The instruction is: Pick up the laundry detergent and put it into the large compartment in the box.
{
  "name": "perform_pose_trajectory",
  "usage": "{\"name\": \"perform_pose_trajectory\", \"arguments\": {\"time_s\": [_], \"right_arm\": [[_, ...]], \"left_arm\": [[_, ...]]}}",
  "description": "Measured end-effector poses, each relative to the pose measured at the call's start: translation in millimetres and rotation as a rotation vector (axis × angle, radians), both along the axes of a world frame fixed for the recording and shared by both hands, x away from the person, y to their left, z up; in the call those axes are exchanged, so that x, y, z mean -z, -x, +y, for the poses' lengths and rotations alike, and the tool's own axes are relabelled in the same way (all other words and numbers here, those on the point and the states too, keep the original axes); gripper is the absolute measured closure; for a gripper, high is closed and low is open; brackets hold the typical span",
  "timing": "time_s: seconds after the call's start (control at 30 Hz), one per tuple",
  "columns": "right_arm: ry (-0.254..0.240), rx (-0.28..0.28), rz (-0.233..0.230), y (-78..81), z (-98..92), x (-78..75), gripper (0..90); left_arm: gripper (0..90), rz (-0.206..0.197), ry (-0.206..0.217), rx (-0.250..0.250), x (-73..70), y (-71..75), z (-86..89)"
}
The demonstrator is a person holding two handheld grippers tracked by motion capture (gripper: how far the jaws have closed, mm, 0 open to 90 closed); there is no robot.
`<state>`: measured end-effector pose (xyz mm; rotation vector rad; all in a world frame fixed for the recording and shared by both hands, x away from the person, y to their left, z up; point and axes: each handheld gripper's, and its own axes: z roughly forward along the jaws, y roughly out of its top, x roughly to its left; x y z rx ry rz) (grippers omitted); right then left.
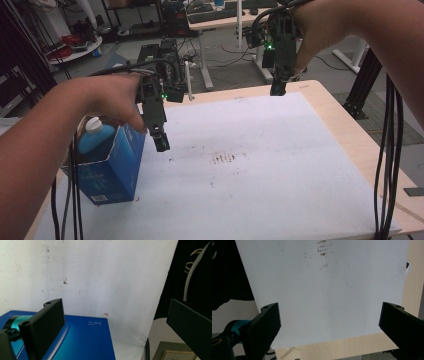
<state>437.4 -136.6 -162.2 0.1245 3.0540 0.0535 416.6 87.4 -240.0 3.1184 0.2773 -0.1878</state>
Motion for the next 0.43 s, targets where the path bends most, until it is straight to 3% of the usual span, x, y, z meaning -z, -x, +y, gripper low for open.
{"name": "perform_pose_trajectory", "arguments": {"time_s": [0.13,0.3,0.43], "right_arm": [[-0.003,0.009,0.0,0.0,-1.2,-0.8,2.9],[0.0,0.01,0.001,3.4,-2.0,-0.2,2.9],[0.007,0.009,0.004,8.6,-1.8,2.7,2.9]], "left_arm": [[1.6,0.006,0.011,-0.009,-1.4,-1.7,-2.0],[1.7,0.001,-0.018,-0.025,1.4,-1.7,-2.4],[1.6,-0.002,-0.009,-0.03,2.9,1.5,-1.0]]}}
